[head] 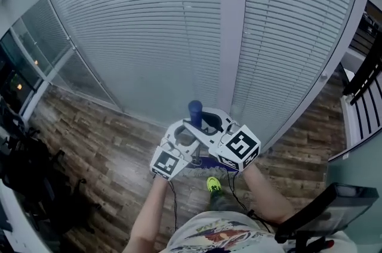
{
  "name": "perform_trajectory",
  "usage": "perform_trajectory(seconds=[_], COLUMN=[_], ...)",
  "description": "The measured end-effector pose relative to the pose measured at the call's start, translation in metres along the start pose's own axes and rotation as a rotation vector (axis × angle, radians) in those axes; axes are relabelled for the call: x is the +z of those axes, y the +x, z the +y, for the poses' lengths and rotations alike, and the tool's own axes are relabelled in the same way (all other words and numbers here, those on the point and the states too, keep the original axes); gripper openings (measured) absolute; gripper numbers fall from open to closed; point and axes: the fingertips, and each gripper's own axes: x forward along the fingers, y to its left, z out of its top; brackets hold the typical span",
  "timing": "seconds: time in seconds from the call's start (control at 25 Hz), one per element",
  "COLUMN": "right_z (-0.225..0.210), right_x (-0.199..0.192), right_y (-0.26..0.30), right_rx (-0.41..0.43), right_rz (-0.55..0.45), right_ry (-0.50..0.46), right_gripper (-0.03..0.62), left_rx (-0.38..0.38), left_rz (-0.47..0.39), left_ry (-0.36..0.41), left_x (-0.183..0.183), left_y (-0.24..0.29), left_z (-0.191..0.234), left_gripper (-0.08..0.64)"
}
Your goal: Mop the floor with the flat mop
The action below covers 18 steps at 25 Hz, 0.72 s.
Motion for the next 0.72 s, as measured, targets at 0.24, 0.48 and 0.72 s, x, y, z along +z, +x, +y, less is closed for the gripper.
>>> perform_trajectory(seconds=[0.24, 0.48, 0.72], right_z=[0.087, 0.132, 0.181], right_x=[-0.006, -0.016, -0.023], right_y=[-0.055, -0.099, -0.145], right_rx=[-0.005, -0.008, -0.012], right_rz=[0.027, 0.063, 0.038], right_ry=[-0.045, -0.051, -0.122], right_gripper=[0.132, 0.13, 0.132], left_rx=[-0.211, -0.177, -0.135], left_rz=[-0.123, -0.105, -0.026], left_ry=[-0.102, -0.146, -0.219], left_x=[0.02, 0.021, 0.021], left_y=[-0.042, -0.061, -0.08], left_z=[-0.085, -0.147, -0.201], left_gripper=[0.15, 0.129, 0.126])
